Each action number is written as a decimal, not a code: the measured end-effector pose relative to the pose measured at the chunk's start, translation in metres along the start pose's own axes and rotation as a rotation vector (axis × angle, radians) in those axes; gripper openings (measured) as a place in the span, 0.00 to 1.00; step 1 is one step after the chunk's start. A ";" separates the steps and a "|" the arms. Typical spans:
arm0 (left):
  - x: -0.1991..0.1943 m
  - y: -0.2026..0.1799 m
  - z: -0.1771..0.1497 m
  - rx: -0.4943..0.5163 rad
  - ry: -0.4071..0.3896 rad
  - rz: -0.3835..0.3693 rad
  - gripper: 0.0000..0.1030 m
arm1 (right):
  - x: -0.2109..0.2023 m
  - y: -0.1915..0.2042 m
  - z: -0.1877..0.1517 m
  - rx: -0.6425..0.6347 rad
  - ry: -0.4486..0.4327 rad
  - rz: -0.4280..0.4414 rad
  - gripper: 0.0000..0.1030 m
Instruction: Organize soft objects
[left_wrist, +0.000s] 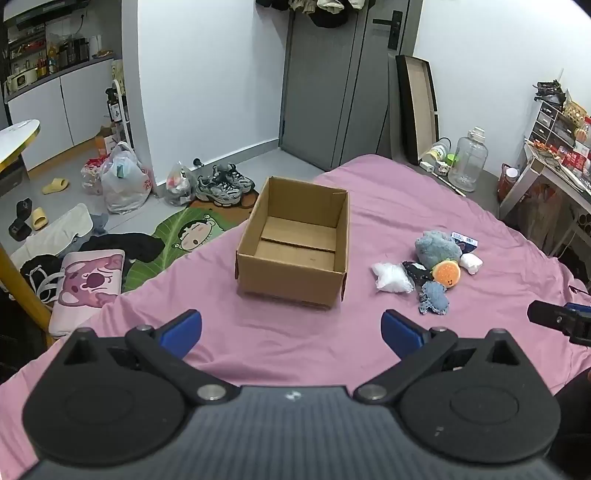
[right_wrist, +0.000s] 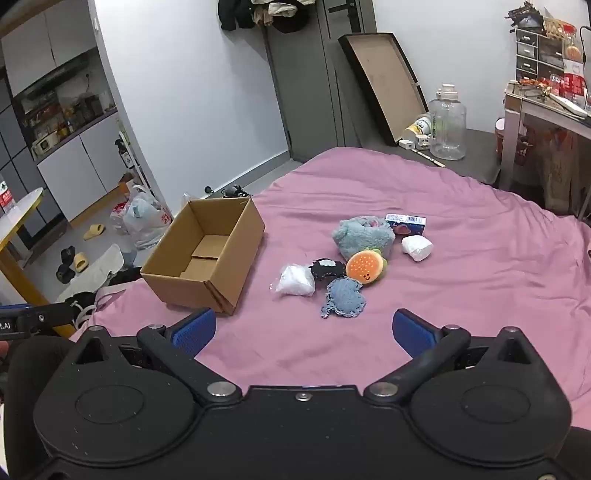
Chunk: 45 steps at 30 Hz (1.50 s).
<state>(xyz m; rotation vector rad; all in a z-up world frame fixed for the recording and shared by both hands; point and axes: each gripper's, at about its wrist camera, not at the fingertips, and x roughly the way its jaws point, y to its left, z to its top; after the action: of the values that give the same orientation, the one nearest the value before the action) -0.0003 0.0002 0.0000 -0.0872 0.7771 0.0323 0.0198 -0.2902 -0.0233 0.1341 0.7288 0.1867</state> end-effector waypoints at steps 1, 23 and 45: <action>0.001 -0.001 0.000 0.007 0.022 0.011 1.00 | 0.000 -0.002 0.001 0.002 -0.003 0.000 1.00; -0.001 -0.008 -0.003 0.003 0.023 -0.020 1.00 | 0.001 0.007 -0.003 -0.066 -0.015 -0.035 1.00; -0.002 -0.003 -0.002 0.005 0.022 -0.016 1.00 | 0.003 0.008 -0.005 -0.067 -0.009 -0.039 1.00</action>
<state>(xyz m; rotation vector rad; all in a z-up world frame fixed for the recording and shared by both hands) -0.0030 -0.0032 0.0002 -0.0894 0.7988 0.0139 0.0181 -0.2817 -0.0277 0.0570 0.7145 0.1729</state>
